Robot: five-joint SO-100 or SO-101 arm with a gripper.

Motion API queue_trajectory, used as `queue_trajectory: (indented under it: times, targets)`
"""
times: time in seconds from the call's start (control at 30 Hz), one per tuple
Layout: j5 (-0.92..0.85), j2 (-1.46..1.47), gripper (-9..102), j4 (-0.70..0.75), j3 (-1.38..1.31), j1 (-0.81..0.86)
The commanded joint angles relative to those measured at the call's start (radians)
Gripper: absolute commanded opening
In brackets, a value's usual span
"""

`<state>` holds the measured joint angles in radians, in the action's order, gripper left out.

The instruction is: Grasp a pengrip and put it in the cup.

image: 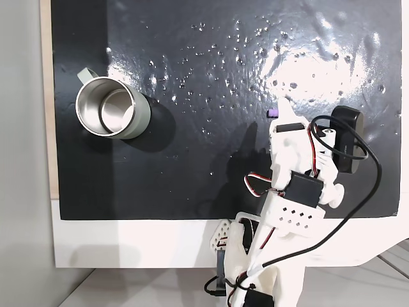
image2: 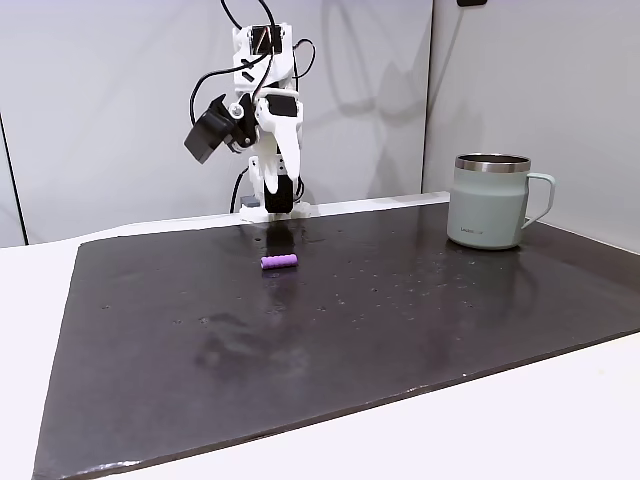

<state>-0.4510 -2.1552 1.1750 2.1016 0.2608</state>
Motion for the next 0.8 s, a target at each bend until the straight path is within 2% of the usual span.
queue_trajectory:
  times: [0.0,0.77]
  targets:
    - [-0.002,0.054,28,-0.041,-0.078,0.012]
    - [0.009,0.494,26,-0.144,-0.236,0.015]
